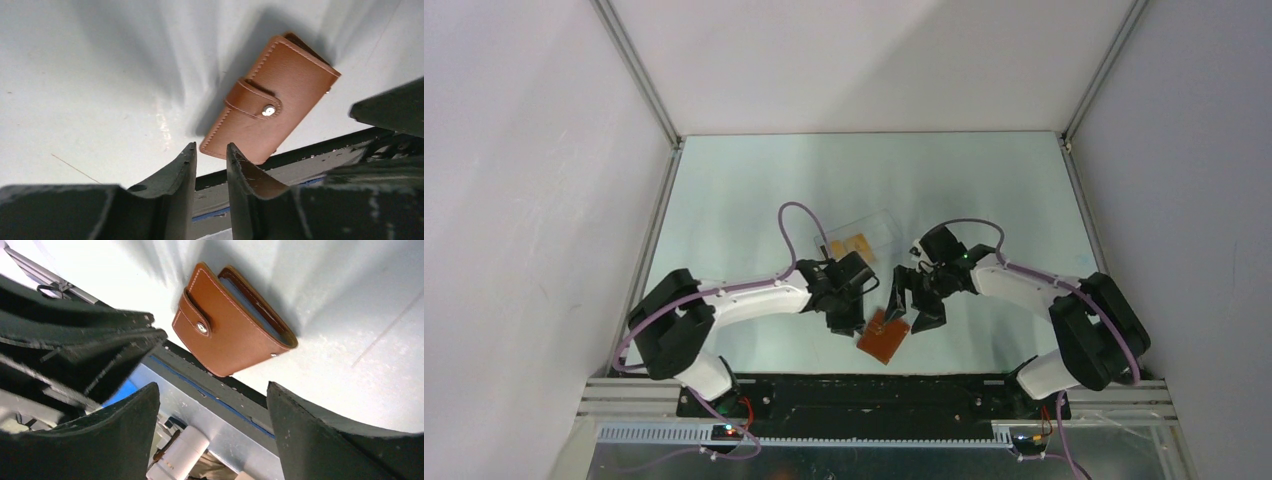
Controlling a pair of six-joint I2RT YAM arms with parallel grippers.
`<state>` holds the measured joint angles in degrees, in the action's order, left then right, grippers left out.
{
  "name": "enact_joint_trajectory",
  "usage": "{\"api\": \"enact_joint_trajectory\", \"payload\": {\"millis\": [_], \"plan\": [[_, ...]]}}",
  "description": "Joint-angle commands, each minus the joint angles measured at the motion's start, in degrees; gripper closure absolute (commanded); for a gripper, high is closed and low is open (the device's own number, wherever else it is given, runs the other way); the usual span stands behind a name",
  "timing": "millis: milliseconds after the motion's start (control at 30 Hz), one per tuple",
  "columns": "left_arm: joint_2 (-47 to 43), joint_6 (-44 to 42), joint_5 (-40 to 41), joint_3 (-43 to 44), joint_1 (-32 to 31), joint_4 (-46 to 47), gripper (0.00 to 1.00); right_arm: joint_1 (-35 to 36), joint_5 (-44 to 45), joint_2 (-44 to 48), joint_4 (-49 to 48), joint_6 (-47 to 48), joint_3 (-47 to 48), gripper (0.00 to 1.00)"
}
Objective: Put the credit cards into the card holder
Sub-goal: Close the card holder at the center of the board.
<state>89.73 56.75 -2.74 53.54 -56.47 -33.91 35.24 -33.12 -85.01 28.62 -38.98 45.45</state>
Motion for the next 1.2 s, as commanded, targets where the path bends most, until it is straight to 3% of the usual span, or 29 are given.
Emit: {"api": "enact_joint_trajectory", "payload": {"millis": [0, 467, 833, 967, 1167], "plan": [[-2.8, -2.1, -4.1, -2.9, 2.0, 4.4, 0.66, -1.1, 3.0, 2.9, 5.5, 2.7, 0.9, 0.17], [0.6, 0.1, -14.2, -7.2, 1.5, 14.3, 0.66, -0.3, -3.0, -5.1, -4.8, -2.0, -2.0, 0.15], [3.1, 3.7, -15.5, -5.3, -2.4, 17.1, 0.68, -0.9, -3.1, -11.8, -3.0, -0.1, 7.0, 0.16], [0.9, 4.7, -13.0, -6.4, -2.4, 17.4, 0.65, -1.3, 0.4, -11.1, -0.1, 1.7, 7.9, 0.15], [-7.4, 4.5, -8.0, -8.1, -1.5, 17.5, 0.47, -2.1, 3.8, -8.8, 3.1, 4.0, 8.0, 0.14]]}}
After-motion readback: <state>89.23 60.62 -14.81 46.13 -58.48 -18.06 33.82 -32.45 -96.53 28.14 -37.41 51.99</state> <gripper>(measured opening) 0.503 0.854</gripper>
